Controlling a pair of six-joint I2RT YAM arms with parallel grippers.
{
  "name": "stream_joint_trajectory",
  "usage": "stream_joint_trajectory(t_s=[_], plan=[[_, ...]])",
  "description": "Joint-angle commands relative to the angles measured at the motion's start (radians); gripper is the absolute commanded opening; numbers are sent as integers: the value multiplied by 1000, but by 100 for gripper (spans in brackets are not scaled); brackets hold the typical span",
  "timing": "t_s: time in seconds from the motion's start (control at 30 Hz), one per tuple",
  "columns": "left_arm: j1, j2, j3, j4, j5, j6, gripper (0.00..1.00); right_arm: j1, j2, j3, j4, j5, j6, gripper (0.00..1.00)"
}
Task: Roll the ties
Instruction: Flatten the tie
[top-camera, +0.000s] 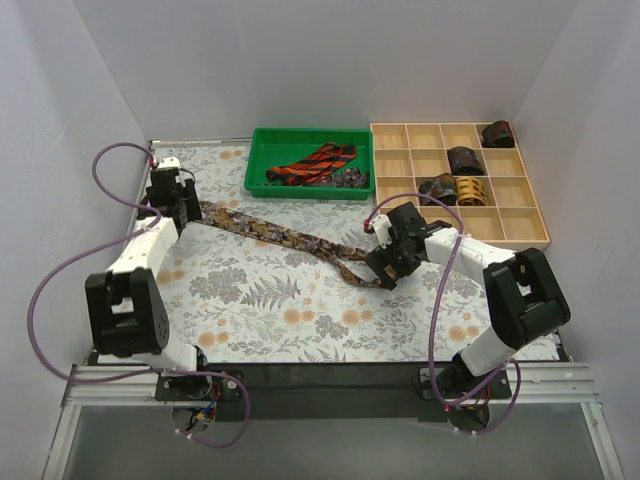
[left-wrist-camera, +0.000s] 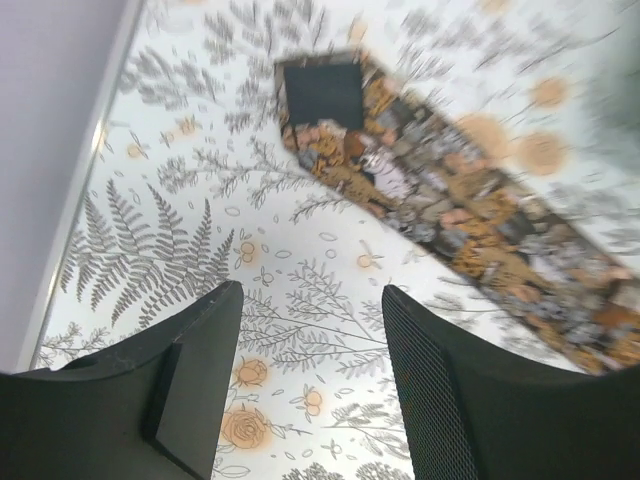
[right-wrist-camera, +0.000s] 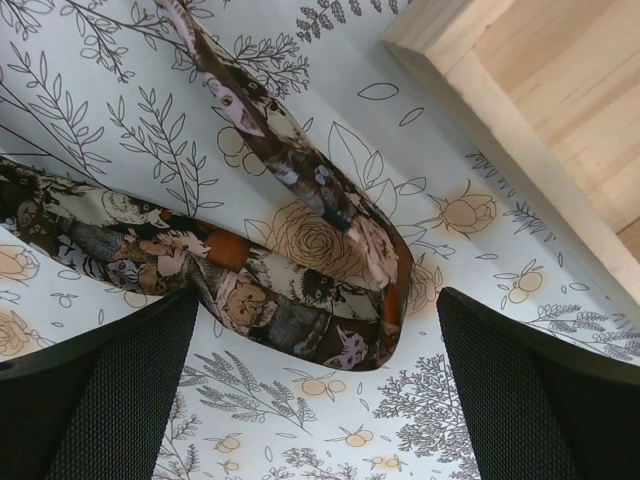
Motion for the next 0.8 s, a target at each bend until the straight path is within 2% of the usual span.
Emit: stream_joint_trajectory(t_s=[0.0,0.23,0.53,0.77], plan=[[-13,-183,-75,-5,88,-24,54,3,15,42,31,2,-87,92],[-43,-340,-244,21,143,-13,55,18,-67,17,31,-34,-222,91],[-53,-302,-218,9,159,5,55,37,-189,-22,22,-101,-275,92],[-59,-317,-221,9,166,5,55,66,-130,-46,13,2,-311,96]])
